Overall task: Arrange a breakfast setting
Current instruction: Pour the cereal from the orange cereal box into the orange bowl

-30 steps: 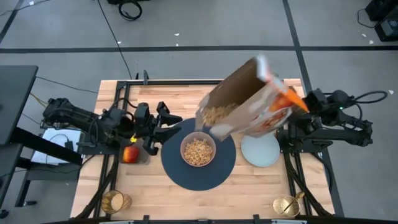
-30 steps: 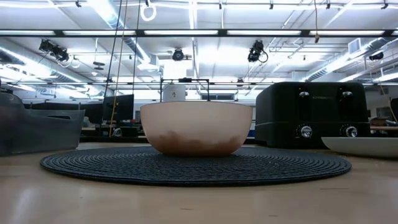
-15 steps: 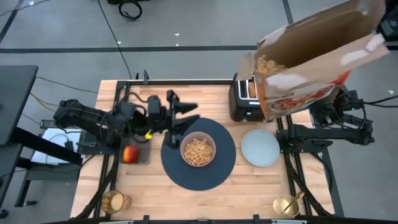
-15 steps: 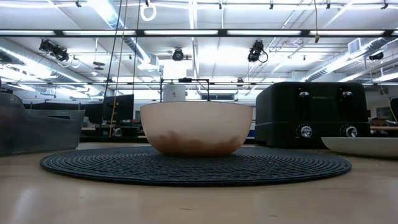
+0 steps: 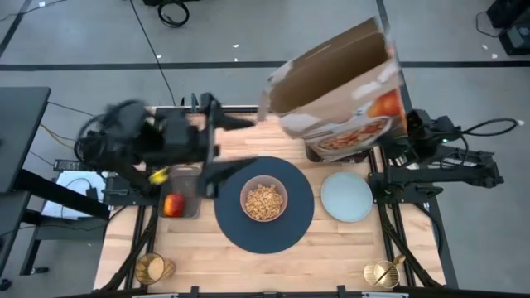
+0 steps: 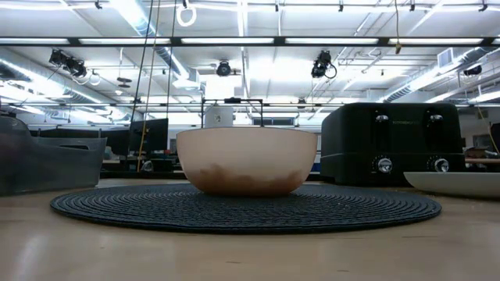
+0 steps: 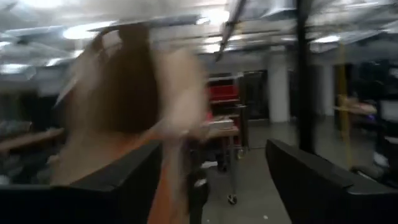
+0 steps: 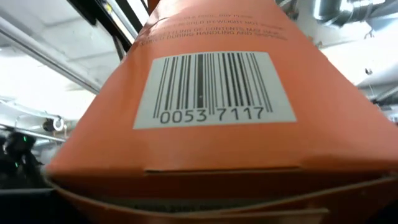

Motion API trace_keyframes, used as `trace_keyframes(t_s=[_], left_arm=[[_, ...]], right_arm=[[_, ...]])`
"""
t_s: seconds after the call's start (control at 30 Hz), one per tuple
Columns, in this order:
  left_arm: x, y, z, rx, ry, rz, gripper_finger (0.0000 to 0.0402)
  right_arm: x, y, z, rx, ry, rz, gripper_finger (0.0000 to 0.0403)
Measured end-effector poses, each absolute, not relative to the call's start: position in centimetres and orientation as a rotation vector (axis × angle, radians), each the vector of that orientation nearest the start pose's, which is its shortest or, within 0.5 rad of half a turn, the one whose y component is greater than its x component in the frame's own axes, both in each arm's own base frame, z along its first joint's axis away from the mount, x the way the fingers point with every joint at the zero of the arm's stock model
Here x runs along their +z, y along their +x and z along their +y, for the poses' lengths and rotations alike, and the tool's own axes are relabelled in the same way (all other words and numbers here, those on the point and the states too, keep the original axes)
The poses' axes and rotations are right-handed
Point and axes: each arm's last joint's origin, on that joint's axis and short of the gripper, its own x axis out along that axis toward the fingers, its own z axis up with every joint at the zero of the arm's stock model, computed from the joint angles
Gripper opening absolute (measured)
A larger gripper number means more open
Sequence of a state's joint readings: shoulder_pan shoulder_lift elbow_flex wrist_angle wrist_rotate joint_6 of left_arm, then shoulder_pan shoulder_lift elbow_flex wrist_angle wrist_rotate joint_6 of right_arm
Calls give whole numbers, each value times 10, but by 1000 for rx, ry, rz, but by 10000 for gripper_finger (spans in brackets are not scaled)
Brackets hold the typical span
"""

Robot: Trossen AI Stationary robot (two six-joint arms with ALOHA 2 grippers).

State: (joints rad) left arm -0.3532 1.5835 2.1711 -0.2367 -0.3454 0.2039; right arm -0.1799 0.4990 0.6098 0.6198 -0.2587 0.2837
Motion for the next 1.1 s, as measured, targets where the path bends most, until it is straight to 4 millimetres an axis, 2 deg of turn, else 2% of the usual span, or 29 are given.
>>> trace_keyframes(t_s=[0.13, 0.23, 0.47, 0.6, 0.73, 0.93, 1.1], left_arm=[[599, 257, -97, 12, 152, -423, 314], [604, 253, -85, 92, 62, -411, 311], [581, 281, -57, 171, -96, -243, 293], [575, 283, -42, 224, -151, -181, 279], [565, 287, -37, 221, -174, -98, 262], [559, 287, -35, 212, -243, -39, 203], [549, 288, -36, 220, -232, 54, 113]], right_arm=[[376, 110, -12, 164, 112, -647, 289], [373, 120, -14, 161, 119, -616, 289], [367, 138, -17, 159, 130, -571, 289], [363, 146, -19, 169, 144, -545, 289], [360, 153, -20, 166, 154, -521, 289], [358, 157, -20, 171, 156, -502, 289], [356, 159, -21, 172, 160, -488, 289]])
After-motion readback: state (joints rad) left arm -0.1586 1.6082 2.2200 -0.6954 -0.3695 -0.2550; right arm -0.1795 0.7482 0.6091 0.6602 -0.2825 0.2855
